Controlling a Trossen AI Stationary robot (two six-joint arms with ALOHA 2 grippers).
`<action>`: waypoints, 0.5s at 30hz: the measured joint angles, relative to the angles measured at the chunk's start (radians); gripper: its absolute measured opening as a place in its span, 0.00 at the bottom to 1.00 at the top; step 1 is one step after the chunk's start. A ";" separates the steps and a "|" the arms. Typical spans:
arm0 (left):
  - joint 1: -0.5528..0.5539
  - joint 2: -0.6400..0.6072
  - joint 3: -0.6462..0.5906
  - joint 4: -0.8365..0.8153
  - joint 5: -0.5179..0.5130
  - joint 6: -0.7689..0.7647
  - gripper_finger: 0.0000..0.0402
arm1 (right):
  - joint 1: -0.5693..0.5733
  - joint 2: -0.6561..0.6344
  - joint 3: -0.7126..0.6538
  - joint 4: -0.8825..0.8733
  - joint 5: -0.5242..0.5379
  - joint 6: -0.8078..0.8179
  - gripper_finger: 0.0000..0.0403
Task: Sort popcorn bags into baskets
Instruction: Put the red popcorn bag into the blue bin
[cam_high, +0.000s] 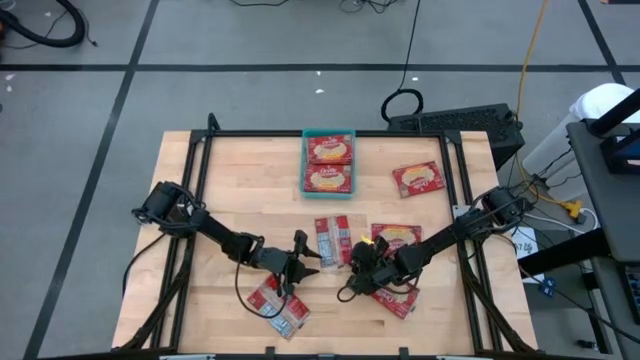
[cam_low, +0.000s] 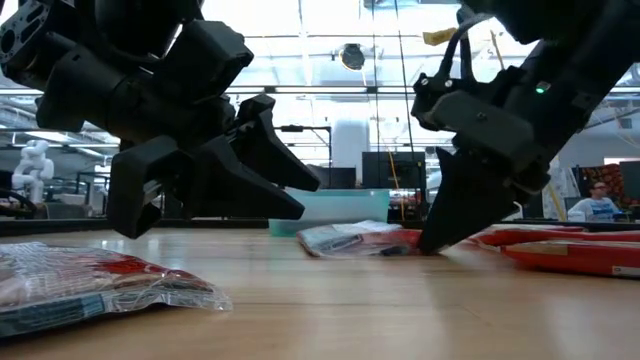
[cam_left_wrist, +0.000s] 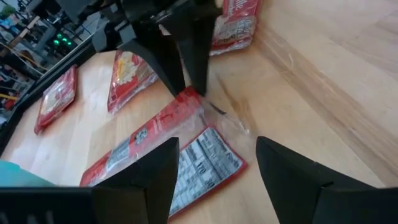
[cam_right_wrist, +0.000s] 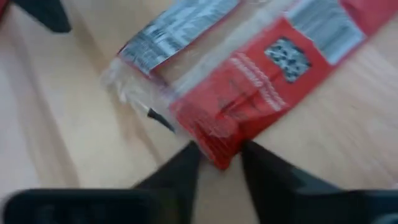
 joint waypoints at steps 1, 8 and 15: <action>0.000 0.000 0.000 -0.006 0.000 -0.002 0.54 | 0.000 -0.002 -0.001 -0.002 0.009 0.012 0.18; 0.000 -0.001 0.000 -0.030 -0.001 -0.001 0.51 | -0.012 0.000 -0.003 0.099 0.005 0.000 0.02; 0.000 -0.002 0.000 -0.127 -0.005 0.008 0.59 | -0.043 0.000 -0.003 0.239 0.000 -0.088 0.00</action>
